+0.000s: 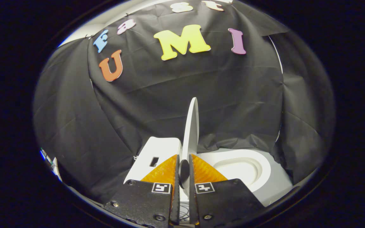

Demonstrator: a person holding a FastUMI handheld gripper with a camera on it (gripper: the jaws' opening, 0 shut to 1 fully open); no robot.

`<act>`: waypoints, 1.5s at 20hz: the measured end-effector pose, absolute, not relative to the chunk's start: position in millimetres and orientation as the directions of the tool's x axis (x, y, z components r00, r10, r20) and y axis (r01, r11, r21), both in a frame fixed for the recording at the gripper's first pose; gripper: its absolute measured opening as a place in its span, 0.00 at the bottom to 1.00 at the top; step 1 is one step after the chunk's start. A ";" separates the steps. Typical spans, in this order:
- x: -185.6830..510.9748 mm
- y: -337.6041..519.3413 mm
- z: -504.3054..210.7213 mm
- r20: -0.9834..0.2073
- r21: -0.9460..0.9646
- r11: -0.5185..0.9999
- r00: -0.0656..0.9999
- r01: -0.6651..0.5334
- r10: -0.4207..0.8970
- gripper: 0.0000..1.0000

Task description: Open the toilet lid.

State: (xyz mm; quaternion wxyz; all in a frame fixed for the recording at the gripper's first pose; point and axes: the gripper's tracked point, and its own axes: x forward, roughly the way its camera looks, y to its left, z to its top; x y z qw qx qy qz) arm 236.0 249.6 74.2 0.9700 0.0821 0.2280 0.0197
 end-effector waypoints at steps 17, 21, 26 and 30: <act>255.1 382.9 52.2 -0.447 0.040 0.975 0.869 -0.217 0.212 0.15; 257.7 401.4 42.8 -0.452 0.014 0.971 0.865 -0.237 0.218 0.15; 261.5 415.2 38.2 -0.444 -0.005 0.968 0.868 -0.249 0.221 0.15; 262.5 412.9 40.2 -0.411 -0.078 0.964 0.889 -0.253 0.200 0.16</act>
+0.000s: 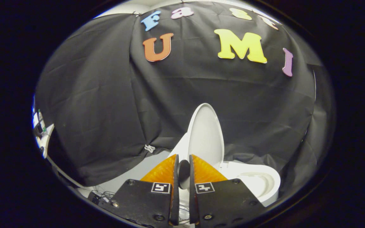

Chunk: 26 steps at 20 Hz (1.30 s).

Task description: Open the toilet lid.

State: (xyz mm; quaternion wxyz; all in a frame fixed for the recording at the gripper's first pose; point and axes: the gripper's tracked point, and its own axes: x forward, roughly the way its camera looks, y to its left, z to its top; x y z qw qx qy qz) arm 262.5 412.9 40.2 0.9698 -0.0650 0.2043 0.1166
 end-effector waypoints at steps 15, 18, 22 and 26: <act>195.7 266.3 69.1 -0.252 0.020 0.970 0.938 -0.241 0.238 1.00; 174.1 224.4 65.9 -0.224 0.024 0.973 0.948 -0.228 0.227 1.00; 141.9 160.6 52.5 -0.219 0.059 0.981 0.956 -0.187 0.195 1.00; 115.5 99.8 37.2 -0.216 0.089 0.989 0.968 -0.114 0.131 1.00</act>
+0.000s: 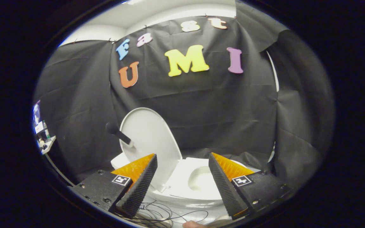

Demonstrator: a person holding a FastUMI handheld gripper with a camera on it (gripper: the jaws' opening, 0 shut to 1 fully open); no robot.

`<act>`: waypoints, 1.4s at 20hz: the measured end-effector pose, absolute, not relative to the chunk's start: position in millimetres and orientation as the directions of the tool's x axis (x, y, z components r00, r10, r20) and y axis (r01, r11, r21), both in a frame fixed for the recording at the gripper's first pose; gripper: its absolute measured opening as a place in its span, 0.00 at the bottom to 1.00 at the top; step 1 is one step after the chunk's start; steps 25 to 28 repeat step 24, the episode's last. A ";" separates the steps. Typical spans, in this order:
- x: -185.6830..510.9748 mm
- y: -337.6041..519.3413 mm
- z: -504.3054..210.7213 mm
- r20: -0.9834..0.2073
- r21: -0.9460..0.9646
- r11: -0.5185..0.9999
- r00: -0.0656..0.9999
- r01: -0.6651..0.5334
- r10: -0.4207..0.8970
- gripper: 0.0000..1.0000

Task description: Open the toilet lid.

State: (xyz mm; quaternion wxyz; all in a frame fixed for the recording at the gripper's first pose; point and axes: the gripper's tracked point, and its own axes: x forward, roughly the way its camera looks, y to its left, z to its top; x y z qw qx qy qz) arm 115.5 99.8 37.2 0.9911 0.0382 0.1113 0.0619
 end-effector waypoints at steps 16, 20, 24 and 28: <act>63.1 -7.5 11.7 -0.035 0.021 0.999 0.999 -0.038 0.039 1.00; 65.4 -22.8 11.6 0.028 -0.022 1.000 0.999 -0.018 0.019 1.00; 64.4 -23.5 15.1 0.041 0.029 0.999 0.999 -0.020 0.019 1.00; 64.4 -23.5 15.1 0.041 0.029 0.999 0.999 -0.020 0.019 1.00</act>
